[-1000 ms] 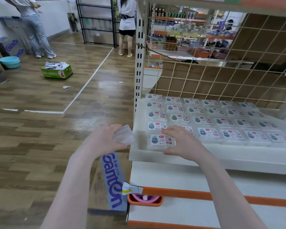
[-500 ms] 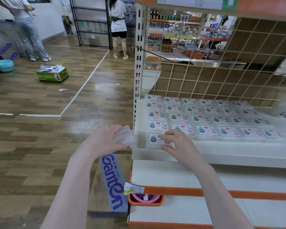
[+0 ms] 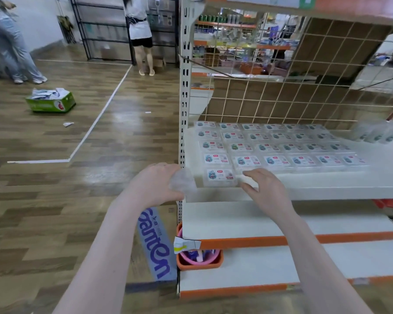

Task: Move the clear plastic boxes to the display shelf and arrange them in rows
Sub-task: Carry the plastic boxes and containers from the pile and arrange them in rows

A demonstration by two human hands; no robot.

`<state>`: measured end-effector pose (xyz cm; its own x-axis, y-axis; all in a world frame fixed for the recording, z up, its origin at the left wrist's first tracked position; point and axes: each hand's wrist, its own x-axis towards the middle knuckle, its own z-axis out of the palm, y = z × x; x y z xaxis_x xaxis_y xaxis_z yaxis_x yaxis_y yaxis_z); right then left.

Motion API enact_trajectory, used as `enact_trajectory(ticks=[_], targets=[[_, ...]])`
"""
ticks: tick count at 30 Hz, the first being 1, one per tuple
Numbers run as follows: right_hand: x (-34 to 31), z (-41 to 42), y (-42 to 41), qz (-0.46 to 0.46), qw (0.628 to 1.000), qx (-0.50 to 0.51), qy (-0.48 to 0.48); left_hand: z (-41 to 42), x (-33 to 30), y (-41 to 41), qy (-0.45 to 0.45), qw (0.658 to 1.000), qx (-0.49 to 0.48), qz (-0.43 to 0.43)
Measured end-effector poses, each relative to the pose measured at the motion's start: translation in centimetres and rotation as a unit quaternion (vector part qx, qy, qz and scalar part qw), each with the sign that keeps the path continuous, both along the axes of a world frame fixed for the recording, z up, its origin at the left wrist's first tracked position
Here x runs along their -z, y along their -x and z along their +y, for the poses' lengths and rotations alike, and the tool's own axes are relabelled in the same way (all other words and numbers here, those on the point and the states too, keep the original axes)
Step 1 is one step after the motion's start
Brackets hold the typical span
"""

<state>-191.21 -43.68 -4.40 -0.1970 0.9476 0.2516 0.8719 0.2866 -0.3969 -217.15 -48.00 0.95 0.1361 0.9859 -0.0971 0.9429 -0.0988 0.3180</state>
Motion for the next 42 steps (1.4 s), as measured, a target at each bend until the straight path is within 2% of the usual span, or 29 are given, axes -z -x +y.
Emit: enact_trajectory(ticks=[11, 23, 33, 42], targets=[[1.2, 1.5, -8.0, -0.009, 0.998, 0.06, -0.004, 0.0, -0.4, -7.9, -0.023, 0.999, 0.026, 0.037], [1.4, 6.7, -19.6, -0.032, 0.999, -0.011, -0.008, 4.3, 1.4, -20.3, -0.002, 0.999, -0.032, 0.037], [2.5, 9.4, -19.8, 0.019, 0.996, -0.038, -0.08, 6.3, 2.4, -22.8, -0.001, 0.999, -0.013, 0.043], [2.2, 12.1, -18.8, 0.012, 0.993, -0.033, -0.11, 8.6, 2.0, -21.1, -0.037, 0.999, -0.014, 0.038]])
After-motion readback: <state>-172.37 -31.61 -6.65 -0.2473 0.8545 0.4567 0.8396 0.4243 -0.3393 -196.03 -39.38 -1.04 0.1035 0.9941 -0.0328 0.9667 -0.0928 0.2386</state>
